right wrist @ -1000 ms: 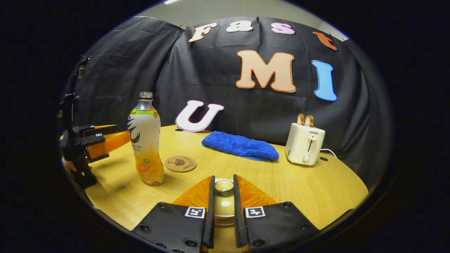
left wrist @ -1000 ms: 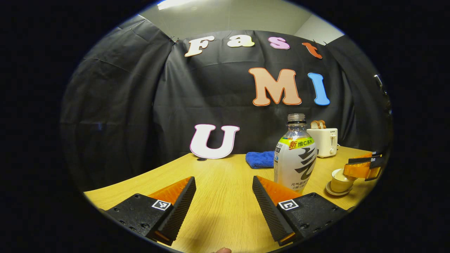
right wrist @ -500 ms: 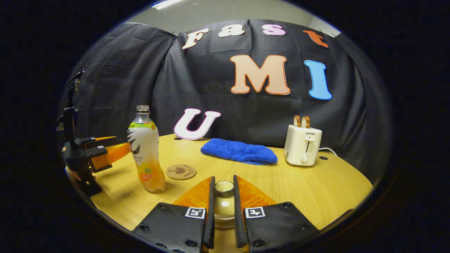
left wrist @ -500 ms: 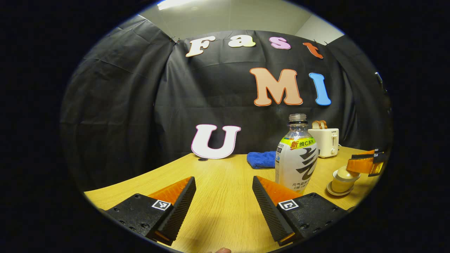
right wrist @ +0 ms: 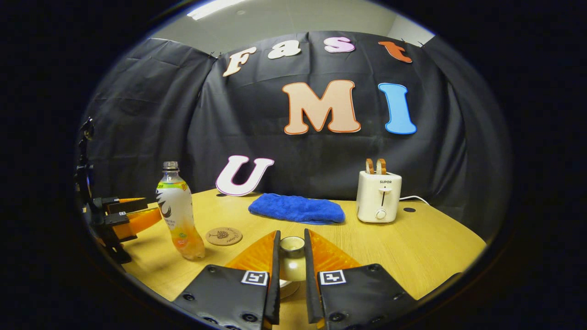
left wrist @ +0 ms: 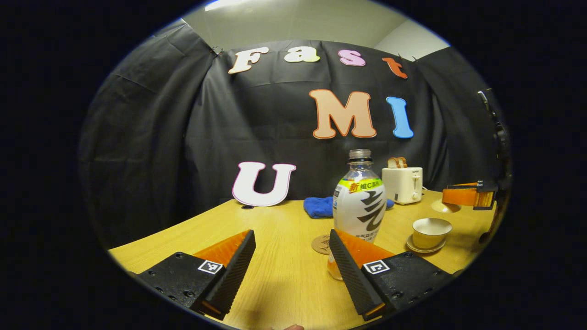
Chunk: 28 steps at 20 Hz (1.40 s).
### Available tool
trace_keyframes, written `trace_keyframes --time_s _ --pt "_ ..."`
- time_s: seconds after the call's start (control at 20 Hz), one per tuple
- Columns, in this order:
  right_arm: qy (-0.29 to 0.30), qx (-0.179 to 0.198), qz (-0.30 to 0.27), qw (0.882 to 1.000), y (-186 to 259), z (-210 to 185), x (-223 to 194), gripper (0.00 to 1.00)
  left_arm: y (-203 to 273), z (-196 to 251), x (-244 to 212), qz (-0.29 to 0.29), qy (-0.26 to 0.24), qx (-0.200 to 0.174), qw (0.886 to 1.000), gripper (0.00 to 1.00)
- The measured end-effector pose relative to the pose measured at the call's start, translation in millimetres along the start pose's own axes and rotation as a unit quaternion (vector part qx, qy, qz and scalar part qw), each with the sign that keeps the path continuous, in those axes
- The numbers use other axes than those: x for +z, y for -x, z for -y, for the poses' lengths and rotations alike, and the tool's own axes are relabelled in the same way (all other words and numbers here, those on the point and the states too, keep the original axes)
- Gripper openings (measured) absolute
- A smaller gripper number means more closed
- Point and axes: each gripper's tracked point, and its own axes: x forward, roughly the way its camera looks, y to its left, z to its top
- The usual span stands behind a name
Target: Open the teacup lid with one hand, grasp the water bottle and pour water into the teacup with the other hand; after pouring, place the water bottle on the coaster and then close the teacup lid.
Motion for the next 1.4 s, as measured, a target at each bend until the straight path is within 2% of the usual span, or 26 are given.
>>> trace_keyframes --time_s 0.25,0.6,0.95,1.15,1.4 --pt "-0.008 -0.01 0.012 1.0 4.1 15.4 10.2 0.27 10.3 23.4 -1.0 -0.004 0.005 -0.043 0.999 0.95" --pt "-0.014 -0.025 0.025 0.999 16.1 36.3 25.2 0.27 9.1 51.3 -3.1 -0.013 0.011 -0.082 0.996 0.95" --pt "-0.029 -0.043 0.039 0.998 23.5 57.2 35.8 0.27 -8.3 69.7 -6.5 -0.024 0.008 -0.095 0.995 0.95" --pt "-0.032 -0.046 0.037 0.998 24.2 63.5 35.3 0.26 -24.5 72.9 -11.5 -0.04 0.009 -0.09 0.995 0.95" --pt "-0.039 -0.047 0.033 0.998 24.0 67.8 33.7 0.26 -33.7 79.2 -15.1 -0.053 0.006 -0.096 0.994 0.84"
